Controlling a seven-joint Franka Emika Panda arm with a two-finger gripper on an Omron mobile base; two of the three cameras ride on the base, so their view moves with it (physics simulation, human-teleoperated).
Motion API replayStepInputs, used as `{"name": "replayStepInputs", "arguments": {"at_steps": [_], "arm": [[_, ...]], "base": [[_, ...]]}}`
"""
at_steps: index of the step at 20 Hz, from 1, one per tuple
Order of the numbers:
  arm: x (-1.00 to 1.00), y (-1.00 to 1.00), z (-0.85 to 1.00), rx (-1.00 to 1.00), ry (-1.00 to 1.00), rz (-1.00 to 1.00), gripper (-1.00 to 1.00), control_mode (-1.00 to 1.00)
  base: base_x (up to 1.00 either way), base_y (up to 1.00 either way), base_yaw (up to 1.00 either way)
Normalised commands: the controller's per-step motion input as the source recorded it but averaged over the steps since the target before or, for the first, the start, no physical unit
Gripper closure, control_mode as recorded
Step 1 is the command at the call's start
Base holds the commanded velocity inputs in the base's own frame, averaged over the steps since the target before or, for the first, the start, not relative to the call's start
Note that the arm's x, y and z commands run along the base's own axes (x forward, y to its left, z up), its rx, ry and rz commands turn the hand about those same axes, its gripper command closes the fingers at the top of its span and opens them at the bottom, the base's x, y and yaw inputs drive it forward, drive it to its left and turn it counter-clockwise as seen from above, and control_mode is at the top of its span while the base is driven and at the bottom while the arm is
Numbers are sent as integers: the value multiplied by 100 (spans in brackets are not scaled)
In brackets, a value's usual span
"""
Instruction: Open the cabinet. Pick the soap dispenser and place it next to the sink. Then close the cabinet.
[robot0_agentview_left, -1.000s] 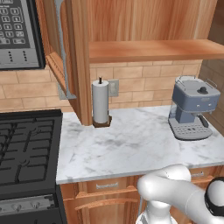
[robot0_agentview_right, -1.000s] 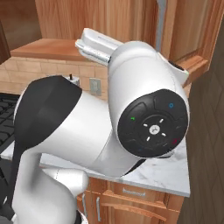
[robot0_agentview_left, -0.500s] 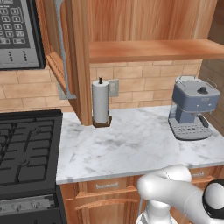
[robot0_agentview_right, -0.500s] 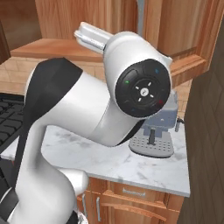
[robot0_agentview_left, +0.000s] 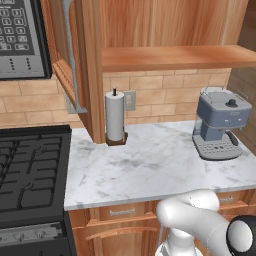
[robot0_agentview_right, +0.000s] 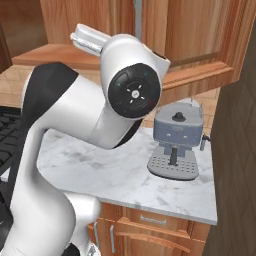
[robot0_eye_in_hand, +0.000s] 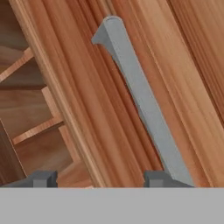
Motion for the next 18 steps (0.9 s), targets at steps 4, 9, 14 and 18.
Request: {"name": "replayStepInputs", "arguments": {"at_steps": [4, 9, 14, 18], "arm": [[72, 22, -10, 0, -3, 2, -100, -100], [77, 24, -15, -3, -1, 3, -100, -100], [83, 25, -18, -5, 0, 5, -100, -100], [85, 20, -14, -3, 0, 7, -100, -100]], "base": [[0, 0, 0], [0, 0, 0], [0, 0, 0], [0, 0, 0]]}}
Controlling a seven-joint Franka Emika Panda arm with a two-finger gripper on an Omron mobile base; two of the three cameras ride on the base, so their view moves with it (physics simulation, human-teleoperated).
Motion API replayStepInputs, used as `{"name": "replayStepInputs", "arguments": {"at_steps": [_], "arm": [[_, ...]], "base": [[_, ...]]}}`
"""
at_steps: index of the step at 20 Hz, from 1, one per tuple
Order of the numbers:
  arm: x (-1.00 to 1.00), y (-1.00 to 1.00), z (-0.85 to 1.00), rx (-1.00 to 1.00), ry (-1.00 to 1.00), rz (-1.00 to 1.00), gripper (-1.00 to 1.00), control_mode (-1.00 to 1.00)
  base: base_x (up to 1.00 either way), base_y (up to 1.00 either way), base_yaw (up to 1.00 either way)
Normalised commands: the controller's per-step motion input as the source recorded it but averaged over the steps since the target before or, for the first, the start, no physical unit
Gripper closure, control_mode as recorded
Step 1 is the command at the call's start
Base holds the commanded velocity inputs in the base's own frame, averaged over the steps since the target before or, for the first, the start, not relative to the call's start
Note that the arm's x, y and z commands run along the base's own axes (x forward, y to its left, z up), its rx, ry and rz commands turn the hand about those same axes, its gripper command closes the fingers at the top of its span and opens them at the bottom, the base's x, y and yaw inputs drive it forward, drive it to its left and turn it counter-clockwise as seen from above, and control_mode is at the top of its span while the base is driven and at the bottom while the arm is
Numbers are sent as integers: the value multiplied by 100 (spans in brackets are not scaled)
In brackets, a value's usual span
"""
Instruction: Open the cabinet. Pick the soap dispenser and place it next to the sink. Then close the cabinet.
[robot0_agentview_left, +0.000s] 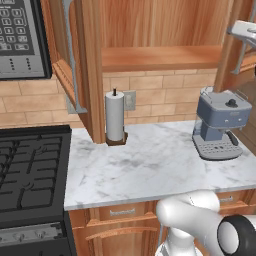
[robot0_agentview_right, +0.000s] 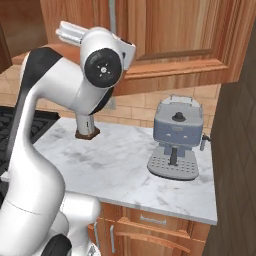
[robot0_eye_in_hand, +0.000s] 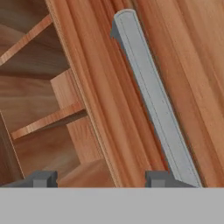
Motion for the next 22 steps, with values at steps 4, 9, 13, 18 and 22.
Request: {"name": "replayStepInputs", "arguments": {"at_steps": [4, 9, 13, 18, 22], "arm": [[90, 19, -11, -1, 0, 5, -100, -100], [88, 17, -13, -4, 0, 1, -100, -100], [84, 18, -17, -16, 0, -1, -100, -100], [80, 11, -16, -22, 0, -11, -100, -100], [69, 5, -14, -24, 1, -18, -100, -100]], "base": [[0, 0, 0], [0, 0, 0], [0, 0, 0], [0, 0, 0], [0, 0, 0]]}}
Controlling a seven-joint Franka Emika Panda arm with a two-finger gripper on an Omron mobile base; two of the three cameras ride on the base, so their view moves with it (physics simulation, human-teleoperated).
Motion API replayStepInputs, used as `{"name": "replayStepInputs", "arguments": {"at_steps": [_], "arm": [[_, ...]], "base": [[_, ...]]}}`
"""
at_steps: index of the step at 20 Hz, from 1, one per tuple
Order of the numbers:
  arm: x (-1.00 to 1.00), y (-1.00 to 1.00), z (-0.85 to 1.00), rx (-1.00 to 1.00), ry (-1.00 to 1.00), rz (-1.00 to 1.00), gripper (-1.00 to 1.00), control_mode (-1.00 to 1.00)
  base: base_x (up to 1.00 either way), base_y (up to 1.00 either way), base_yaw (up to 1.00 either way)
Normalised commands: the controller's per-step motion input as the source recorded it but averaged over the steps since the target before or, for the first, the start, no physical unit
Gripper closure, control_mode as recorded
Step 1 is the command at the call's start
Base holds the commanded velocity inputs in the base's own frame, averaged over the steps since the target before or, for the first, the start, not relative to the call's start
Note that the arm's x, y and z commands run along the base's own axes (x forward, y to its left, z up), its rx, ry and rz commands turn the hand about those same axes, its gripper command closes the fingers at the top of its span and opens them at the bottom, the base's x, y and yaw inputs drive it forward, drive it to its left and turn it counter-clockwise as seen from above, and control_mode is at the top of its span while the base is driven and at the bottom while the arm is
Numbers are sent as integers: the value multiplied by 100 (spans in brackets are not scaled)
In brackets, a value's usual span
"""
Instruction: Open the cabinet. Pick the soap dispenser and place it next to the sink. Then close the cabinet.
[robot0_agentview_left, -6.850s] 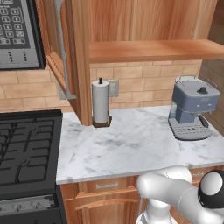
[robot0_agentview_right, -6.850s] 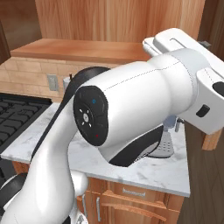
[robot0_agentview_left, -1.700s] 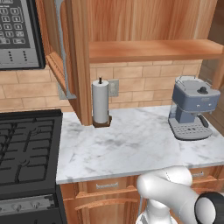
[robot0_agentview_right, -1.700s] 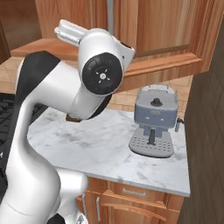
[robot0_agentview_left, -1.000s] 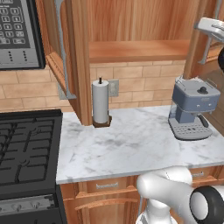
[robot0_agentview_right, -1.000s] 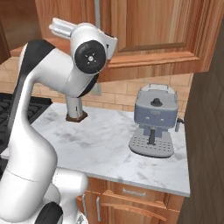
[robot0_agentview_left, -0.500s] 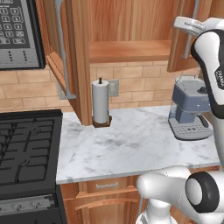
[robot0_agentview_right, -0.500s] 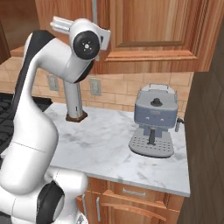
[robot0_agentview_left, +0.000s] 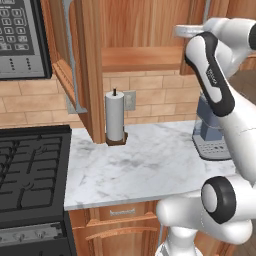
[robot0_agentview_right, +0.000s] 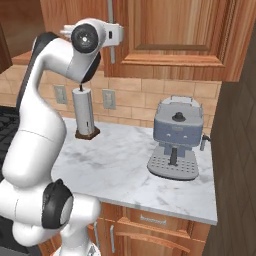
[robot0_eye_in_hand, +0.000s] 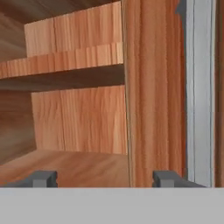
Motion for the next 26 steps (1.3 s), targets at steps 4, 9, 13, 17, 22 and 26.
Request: {"name": "replayStepInputs", "arguments": {"at_steps": [4, 9, 13, 17, 22, 26], "arm": [[60, 4, -14, -17, 1, -19, -100, -100], [54, 1, -16, -10, 0, -16, -100, -100], [52, 0, -21, -7, 0, -12, -100, -100], [42, 0, -20, -7, 0, -9, -100, -100], [39, 0, -13, -2, 0, -6, -100, -100], [18, 8, -12, 0, 0, 0, -100, -100]], "base": [[0, 0, 0], [0, 0, 0], [0, 0, 0], [0, 0, 0], [0, 0, 0], [0, 0, 0]]}}
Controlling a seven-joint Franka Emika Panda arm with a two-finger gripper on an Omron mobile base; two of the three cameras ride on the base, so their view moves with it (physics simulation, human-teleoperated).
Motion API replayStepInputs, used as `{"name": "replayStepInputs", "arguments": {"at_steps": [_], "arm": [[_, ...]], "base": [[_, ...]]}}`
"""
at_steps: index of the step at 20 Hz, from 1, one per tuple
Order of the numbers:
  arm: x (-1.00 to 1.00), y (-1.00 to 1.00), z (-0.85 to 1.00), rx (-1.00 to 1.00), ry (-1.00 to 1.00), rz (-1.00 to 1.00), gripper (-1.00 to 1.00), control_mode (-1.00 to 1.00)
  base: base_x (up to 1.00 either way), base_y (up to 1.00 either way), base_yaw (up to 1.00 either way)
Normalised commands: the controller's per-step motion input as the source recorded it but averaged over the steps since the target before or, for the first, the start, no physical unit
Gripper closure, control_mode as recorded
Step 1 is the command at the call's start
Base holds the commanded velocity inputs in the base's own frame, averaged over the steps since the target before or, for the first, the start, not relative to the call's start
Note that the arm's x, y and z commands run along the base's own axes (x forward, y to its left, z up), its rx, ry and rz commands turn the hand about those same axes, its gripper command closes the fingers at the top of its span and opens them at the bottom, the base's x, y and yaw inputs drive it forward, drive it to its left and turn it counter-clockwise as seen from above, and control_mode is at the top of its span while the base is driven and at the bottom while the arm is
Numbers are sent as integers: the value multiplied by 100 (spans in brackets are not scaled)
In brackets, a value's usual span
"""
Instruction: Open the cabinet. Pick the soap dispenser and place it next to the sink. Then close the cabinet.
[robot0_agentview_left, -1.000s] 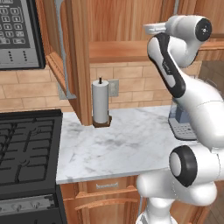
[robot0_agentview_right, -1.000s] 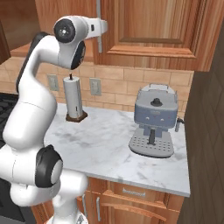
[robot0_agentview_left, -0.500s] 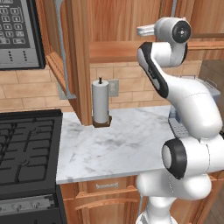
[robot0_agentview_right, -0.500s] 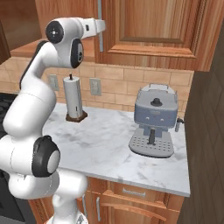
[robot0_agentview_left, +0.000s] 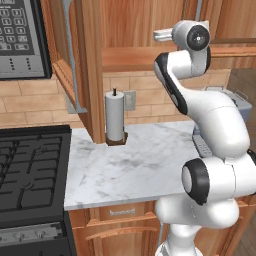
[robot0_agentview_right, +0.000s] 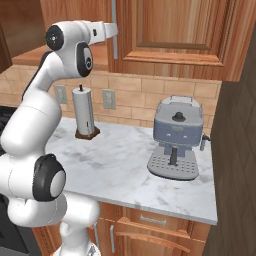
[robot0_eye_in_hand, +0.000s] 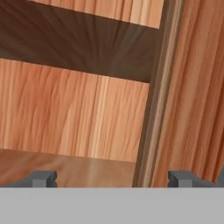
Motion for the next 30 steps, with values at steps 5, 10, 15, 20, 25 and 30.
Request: {"name": "replayStepInputs", "arguments": {"at_steps": [5, 10, 15, 20, 25, 30], "arm": [[2, 26, -2, 0, -1, 0, -100, -100], [-12, 33, 0, 0, -4, 0, -100, -100], [-24, 30, 0, 0, 0, 0, -100, -100], [-36, 18, 0, 0, 0, -3, -100, -100], [-41, 10, 0, 0, 0, -5, -100, -100], [-51, 0, 0, 0, 0, -1, -100, -100]], "base": [[0, 0, 0], [0, 0, 0], [0, 0, 0], [0, 0, 0], [0, 0, 0], [0, 0, 0]]}}
